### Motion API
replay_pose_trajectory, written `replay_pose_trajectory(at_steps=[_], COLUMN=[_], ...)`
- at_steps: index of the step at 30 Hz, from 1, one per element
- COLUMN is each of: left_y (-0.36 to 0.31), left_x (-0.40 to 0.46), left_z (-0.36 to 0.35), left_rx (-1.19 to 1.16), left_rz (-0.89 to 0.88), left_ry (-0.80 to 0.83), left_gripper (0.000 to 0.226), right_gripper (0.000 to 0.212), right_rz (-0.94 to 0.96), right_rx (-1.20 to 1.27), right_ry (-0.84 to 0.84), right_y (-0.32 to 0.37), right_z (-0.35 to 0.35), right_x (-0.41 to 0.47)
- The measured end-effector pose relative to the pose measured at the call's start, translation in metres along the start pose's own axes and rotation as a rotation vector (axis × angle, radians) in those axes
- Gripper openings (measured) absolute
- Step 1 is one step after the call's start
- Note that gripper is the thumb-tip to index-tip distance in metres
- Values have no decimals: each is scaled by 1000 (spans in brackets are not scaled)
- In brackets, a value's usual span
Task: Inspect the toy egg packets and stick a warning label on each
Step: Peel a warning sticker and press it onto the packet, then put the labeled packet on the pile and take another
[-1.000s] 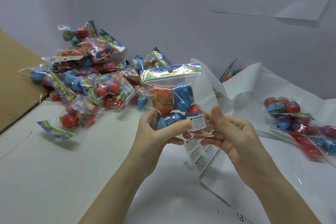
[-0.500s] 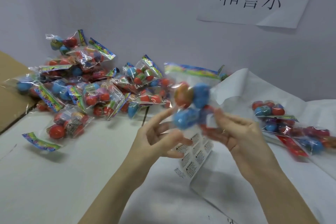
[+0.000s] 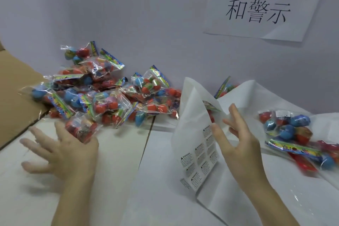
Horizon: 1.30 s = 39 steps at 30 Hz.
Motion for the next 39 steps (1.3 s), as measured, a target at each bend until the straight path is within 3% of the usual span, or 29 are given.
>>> replay_pose_trajectory(at_steps=[1, 3, 6, 8, 12, 14, 16, 18, 20, 24, 27, 30, 32, 33, 36, 39], left_y=[18, 39, 39, 34, 16, -9, -36, -67, -93, -121, -130, -122, -117, -117, -125, -130], left_x=[5, 10, 15, 15, 7, -7, -27, -58, -91, -141, -156, -147, -136, -135, -145, -153], left_z=[-8, -14, -5, 2, 28, 42, 48, 43, 36, 24, 11, -7, -16, -22, -39, -38], left_rx=[58, 110, 119, 52, -413, -691, -890, -1046, -1202, -1341, -1318, -1319, -1320, -1289, -1099, -977], left_rz=[98, 191, 147, 124, 68, -99, -317, -575, -738, -881, -844, -528, -374, -340, -370, -466], left_ry=[96, 173, 62, -43, -320, -420, -414, -279, -43, 338, 506, 541, 558, 625, 849, 874], left_gripper=[82, 78, 48, 40, 42, 47, 39, 29, 40, 35, 40, 35, 25, 31, 53, 41], right_gripper=[67, 56, 44, 39, 34, 30, 24, 22, 19, 48, 35, 37, 49, 51, 47, 38], right_rz=[49, 144, 277, 308, 287, 328, 382, 341, 182, -195, -271, -315, -308, -288, -303, -309], right_rx=[-89, -222, -396, -446, -404, -355, -293, -136, 122, 439, 548, 699, 735, 683, 590, 615], right_ry=[10, 28, 12, -11, -91, -157, -188, -146, -43, 395, 703, 681, 534, 452, 340, 434], right_y=[3, 10, 22, 26, 28, 38, 46, 44, 30, 7, 11, 13, 7, 3, -4, -2], right_z=[-2, -7, -14, -14, -6, -2, 1, 3, 0, -43, -66, -61, -53, -48, -43, -50], right_x=[-1, -3, -7, -9, -9, -13, -17, -16, -11, -14, -30, -31, -20, -15, -12, -16])
Point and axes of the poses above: each hand's wrist, its own x-axis towards the middle knuckle, its own z-axis out of the back of the hand, y = z × x, the point moved 10 cm from there along x, towards the middle knuckle, and after that the axes turned 1 degree about x, right-handed, at the moved point
